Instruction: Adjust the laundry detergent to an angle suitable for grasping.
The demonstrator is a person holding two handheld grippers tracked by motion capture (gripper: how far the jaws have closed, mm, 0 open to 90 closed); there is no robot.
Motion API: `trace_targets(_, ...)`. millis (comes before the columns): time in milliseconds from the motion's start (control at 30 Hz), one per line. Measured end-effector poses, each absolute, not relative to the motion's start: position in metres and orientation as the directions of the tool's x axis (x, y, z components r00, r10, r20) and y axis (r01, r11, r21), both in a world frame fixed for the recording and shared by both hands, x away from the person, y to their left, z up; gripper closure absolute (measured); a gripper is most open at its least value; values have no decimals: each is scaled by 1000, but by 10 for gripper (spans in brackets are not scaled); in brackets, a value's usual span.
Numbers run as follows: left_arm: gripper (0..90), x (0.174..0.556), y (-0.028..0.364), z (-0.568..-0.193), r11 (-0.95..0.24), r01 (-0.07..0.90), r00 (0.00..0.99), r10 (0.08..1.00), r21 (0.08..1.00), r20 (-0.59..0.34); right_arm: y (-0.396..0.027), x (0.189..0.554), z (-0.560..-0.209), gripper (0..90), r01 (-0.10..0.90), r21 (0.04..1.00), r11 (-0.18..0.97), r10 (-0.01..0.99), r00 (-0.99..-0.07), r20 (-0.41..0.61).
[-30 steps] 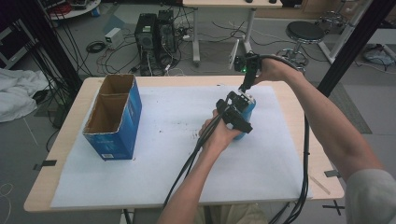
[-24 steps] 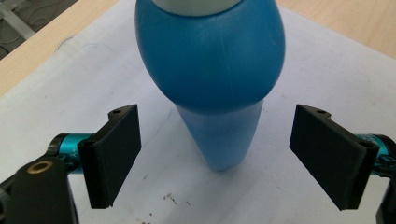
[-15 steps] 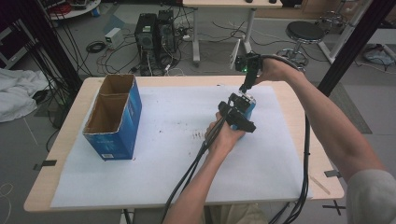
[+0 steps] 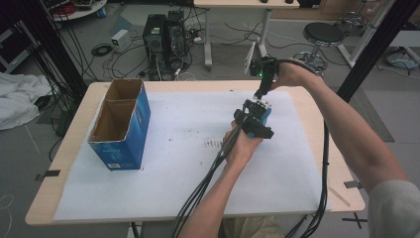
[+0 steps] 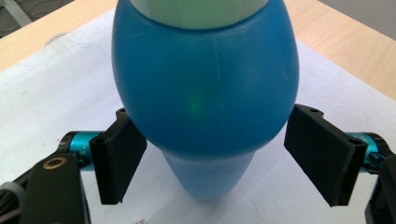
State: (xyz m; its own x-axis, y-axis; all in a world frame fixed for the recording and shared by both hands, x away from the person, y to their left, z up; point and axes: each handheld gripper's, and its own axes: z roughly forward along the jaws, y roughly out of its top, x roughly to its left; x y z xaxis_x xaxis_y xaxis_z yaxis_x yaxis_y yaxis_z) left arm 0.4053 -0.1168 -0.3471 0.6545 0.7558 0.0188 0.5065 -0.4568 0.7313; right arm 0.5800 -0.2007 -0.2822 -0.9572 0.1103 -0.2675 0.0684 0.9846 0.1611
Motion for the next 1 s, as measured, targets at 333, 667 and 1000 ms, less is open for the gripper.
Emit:
trace_targets(333, 274, 408, -119, -352, -452, 509, 647, 762, 733, 20, -200, 580, -283, 115, 65, 154, 986, 105, -957, -270)
trace_targets(667, 305, 410, -118, -355, -424, 512, 624, 782, 747, 17, -201, 581, -284, 116, 68, 148, 987, 107, -956, -273)
trace_targets(1000, 356, 411, -120, -356, -419, 513, 620, 784, 749, 13, -202, 581, -286, 115, 77, 138, 987, 113, -956, -270)
